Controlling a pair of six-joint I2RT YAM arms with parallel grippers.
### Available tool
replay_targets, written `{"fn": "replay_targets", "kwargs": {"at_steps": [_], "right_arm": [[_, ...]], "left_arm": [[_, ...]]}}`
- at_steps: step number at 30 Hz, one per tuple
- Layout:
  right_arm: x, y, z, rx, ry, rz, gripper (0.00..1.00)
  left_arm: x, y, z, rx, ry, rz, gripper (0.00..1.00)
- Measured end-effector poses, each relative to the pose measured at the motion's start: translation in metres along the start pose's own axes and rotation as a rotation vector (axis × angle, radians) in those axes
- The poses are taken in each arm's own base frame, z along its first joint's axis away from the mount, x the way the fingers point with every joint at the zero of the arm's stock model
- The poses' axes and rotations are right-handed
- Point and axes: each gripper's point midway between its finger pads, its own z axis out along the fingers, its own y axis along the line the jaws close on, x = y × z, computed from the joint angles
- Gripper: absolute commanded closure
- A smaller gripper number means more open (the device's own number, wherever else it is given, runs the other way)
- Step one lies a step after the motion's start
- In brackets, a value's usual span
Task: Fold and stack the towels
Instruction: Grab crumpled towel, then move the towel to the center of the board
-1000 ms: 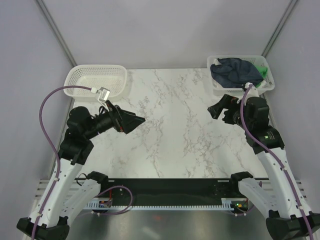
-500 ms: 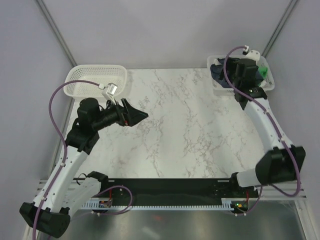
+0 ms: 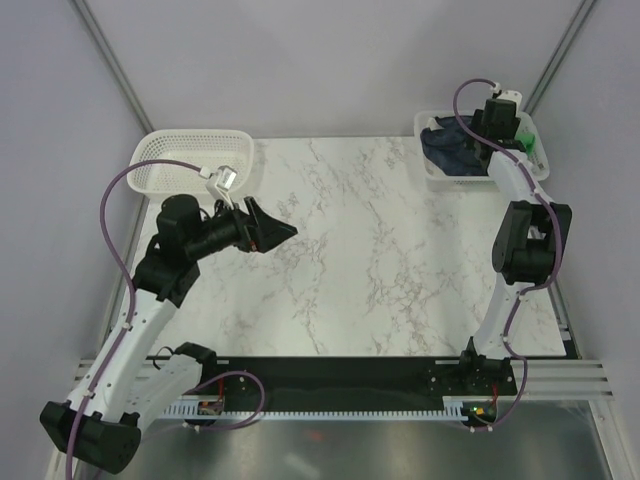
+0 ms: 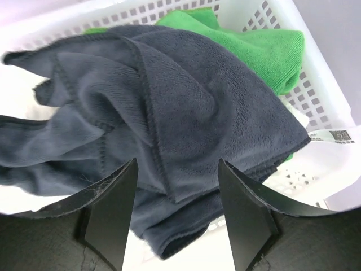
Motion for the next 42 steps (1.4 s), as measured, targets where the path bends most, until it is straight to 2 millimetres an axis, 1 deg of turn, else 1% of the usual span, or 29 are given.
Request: {"fn": "replay_targets", "kwargs": {"at_steps": [2, 4, 7, 8, 10, 11, 12, 14, 16, 19, 22, 24, 26, 28, 29, 31, 33, 34, 37, 39, 40, 41, 42], "right_arm": [[0.005, -0.003, 0.007, 0.005, 0.011, -0.018, 0.33], [0.012, -0.002, 0.015, -0.002, 0.026, -0.033, 0.37], [0.021, 0.002, 0.025, -0.013, 0.045, -0.049, 0.5], [0.024, 0.002, 0.028, -0.011, 0.051, -0.054, 0.61], [0.028, 0.001, 0.032, -0.006, 0.059, -0.065, 0.75], [0.03, 0.001, 0.033, -0.003, 0.062, -0.07, 0.93], [0.03, -0.001, 0.033, 0.005, 0.066, -0.08, 1.0], [0.026, -0.004, 0.031, 0.023, 0.067, -0.077, 1.0], [0.014, -0.004, 0.027, 0.025, 0.054, -0.068, 1.0], [-0.008, -0.004, 0.01, 0.012, 0.034, -0.037, 1.0], [-0.038, -0.002, -0.022, -0.024, 0.0, 0.013, 1.0], [-0.065, 0.002, -0.052, -0.069, -0.036, 0.053, 1.0], [-0.09, 0.01, -0.083, -0.146, -0.065, 0.09, 1.0], [-0.115, 0.022, -0.121, -0.251, -0.098, 0.129, 1.0], [-0.123, 0.03, -0.141, -0.318, -0.108, 0.145, 1.0], [-0.132, 0.044, -0.179, -0.42, -0.114, 0.159, 1.0], [-0.133, 0.066, -0.225, -0.542, -0.115, 0.156, 1.0], [-0.131, 0.076, -0.243, -0.595, -0.11, 0.149, 1.0], [-0.113, 0.12, -0.313, -0.839, -0.063, 0.112, 1.0], [-0.099, 0.142, -0.353, -0.991, -0.022, 0.097, 1.0], [-0.091, 0.148, -0.369, -1.048, 0.002, 0.094, 1.0], [-0.083, 0.152, -0.378, -1.083, 0.021, 0.094, 1.0], [-0.069, 0.154, -0.387, -1.116, 0.047, 0.094, 1.0]], "left_arm": [[0.001, 0.002, 0.001, -0.003, 0.005, 0.001, 0.02], [0.001, 0.003, 0.002, -0.006, 0.009, 0.001, 0.02], [0.003, 0.006, 0.005, -0.011, 0.018, -0.003, 0.02], [0.003, 0.007, 0.006, -0.013, 0.021, -0.005, 0.02], [0.004, 0.009, 0.008, -0.017, 0.028, -0.01, 0.02], [0.005, 0.01, 0.008, -0.019, 0.03, -0.011, 0.02], [0.005, 0.011, 0.009, -0.021, 0.033, -0.014, 0.02], [0.006, 0.012, 0.01, -0.022, 0.035, -0.015, 0.02], [0.006, 0.012, 0.01, -0.022, 0.035, -0.015, 0.02], [0.006, 0.012, 0.01, -0.022, 0.035, -0.015, 0.02], [0.005, 0.012, 0.01, -0.024, 0.032, -0.014, 0.02], [0.004, 0.011, 0.01, -0.024, 0.03, -0.013, 0.02], [0.002, 0.01, 0.009, -0.026, 0.027, -0.012, 0.02], [-0.001, 0.01, 0.009, -0.036, 0.019, -0.011, 0.02], [-0.004, 0.01, 0.009, -0.039, 0.014, -0.009, 0.02], [-0.011, 0.008, 0.011, -0.041, 0.006, -0.005, 0.02], [-0.017, 0.007, 0.014, -0.043, 0.002, -0.005, 0.03], [-0.02, 0.007, 0.015, -0.047, 0.001, -0.005, 0.03], [-0.029, 0.005, 0.017, -0.055, -0.005, -0.004, 0.03], [-0.036, 0.001, 0.016, -0.056, -0.012, -0.001, 0.03], [-0.039, -0.002, 0.014, -0.054, -0.019, 0.003, 0.03], [-0.042, -0.005, 0.013, -0.052, -0.025, 0.007, 0.03], [-0.045, -0.008, 0.011, -0.05, -0.032, 0.012, 0.03]]}}
